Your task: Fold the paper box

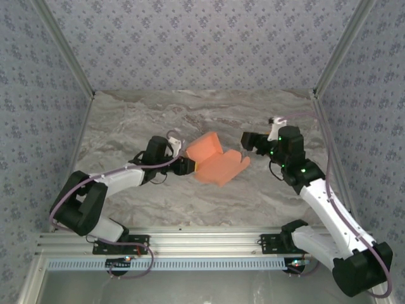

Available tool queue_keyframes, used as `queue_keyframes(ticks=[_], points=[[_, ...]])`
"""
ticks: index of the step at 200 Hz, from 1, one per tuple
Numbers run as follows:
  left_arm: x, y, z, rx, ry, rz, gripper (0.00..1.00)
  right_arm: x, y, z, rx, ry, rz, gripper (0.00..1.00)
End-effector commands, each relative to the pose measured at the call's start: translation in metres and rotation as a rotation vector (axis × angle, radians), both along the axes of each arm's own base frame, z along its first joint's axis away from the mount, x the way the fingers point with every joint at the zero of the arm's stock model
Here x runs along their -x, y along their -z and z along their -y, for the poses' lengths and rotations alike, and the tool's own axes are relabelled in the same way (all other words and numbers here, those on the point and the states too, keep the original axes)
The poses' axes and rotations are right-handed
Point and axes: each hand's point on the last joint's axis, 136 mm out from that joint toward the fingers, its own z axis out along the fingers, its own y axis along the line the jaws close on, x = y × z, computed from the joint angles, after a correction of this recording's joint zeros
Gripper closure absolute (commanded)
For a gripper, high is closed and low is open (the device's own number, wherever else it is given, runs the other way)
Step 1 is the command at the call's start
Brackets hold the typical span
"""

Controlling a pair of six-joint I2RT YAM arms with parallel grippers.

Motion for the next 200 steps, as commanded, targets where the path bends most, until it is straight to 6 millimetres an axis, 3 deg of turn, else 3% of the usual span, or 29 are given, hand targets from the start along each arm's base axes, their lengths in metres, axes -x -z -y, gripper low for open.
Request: queue_keyframes(ticks=[1,22,50,92,135,153,166,186,197,200], points=[[-0.031,-0.038,0.000,0.073,-0.201,0.134,0.64,0.022,0.040,-0.009,-0.385,0.130,-0.332,0.11],[-0.036,-0.033,0.006,0.070,-0.249,0.126,0.64,0.030,0.061,-0.029,-0.552,0.155,-0.486,0.17],[-0.037,-0.024,0.017,0.106,-0.302,0.098,0.67,0.041,0.085,-0.030,-0.410,0.241,-0.559,0.19],[-0.036,-0.029,0.020,0.121,-0.328,0.111,0.67,0.035,0.107,-0.042,-0.434,0.225,-0.622,0.23],[-0.030,-0.028,0.021,0.144,-0.335,0.086,0.66,0.022,0.106,-0.053,-0.422,0.176,-0.610,0.55],[-0.030,-0.028,0.022,0.151,-0.334,0.084,0.63,0.017,0.108,-0.055,-0.379,0.161,-0.612,0.74],[-0.029,-0.027,0.023,0.151,-0.334,0.078,0.56,0.015,0.110,-0.055,-0.352,0.154,-0.619,0.85],[-0.028,-0.029,0.028,0.178,-0.315,0.063,0.32,0.011,0.110,-0.056,-0.298,0.122,-0.619,0.94],[-0.025,-0.034,0.032,0.207,-0.295,0.058,0.04,0.008,0.111,-0.051,-0.230,0.111,-0.613,0.95],[-0.024,-0.035,0.032,0.213,-0.292,0.056,0.01,0.008,0.111,-0.050,-0.208,0.110,-0.614,0.96]])
